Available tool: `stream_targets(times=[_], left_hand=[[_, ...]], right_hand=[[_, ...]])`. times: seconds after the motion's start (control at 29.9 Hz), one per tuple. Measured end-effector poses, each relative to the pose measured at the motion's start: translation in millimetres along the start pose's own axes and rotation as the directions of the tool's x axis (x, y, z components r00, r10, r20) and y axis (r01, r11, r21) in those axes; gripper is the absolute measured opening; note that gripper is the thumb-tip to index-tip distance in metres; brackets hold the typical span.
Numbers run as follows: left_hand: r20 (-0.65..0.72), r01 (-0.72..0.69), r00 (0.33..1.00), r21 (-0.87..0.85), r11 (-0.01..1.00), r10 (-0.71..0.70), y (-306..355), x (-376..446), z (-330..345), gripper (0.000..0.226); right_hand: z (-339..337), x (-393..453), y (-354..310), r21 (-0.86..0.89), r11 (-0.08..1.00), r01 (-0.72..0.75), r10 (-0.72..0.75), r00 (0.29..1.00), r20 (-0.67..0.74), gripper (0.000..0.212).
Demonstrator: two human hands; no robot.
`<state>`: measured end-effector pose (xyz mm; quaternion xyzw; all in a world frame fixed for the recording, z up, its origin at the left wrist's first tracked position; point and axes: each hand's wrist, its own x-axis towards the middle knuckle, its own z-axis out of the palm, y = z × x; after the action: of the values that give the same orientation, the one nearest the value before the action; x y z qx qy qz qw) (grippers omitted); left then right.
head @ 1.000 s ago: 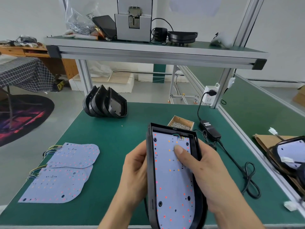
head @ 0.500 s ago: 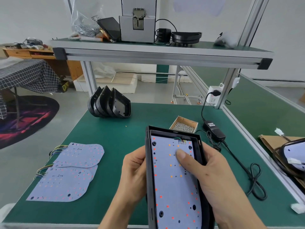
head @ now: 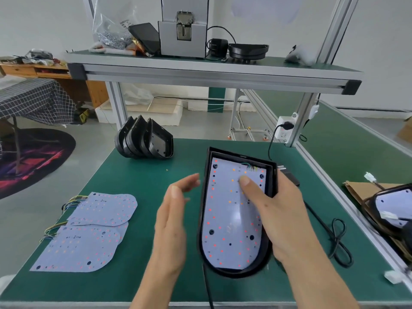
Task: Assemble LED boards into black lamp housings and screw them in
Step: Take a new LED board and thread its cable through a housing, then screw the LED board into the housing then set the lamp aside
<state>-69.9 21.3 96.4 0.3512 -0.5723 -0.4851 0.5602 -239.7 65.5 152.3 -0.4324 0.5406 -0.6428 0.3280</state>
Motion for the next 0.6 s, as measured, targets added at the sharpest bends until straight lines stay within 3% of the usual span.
stream_targets(times=[0.07,0.17,0.27,0.5,0.6], left_hand=[[0.041,-0.014,0.999,0.034,0.999,0.012,10.8,-9.5,-4.3,0.056],[0.207,0.107,0.967,0.208,0.972,-0.151,17.5,-22.8,-1.1,0.028],[0.137,0.175,0.964,0.313,0.933,-0.227,17.4,-27.9,3.1,0.01],[0.091,0.184,0.968,0.371,0.91,-0.233,13.8,-28.1,9.5,0.009],[0.144,0.218,0.951,0.311,0.925,-0.272,9.4,-26.8,6.8,0.014]], right_hand=[[1.6,8.6,6.0,-0.04,0.999,-0.012,0.011,0.999,-0.032,0.017],[3.3,14.5,14.9,-0.04,0.999,-0.001,0.0,0.999,-0.042,0.019],[6.5,13.6,19.1,-0.038,0.999,0.022,-0.023,1.0,-0.019,0.019],[4.3,12.8,23.3,-0.123,0.989,0.084,-0.088,0.996,-0.024,0.02],[1.8,14.6,29.2,-0.102,0.994,0.043,-0.044,0.999,-0.005,0.017]])
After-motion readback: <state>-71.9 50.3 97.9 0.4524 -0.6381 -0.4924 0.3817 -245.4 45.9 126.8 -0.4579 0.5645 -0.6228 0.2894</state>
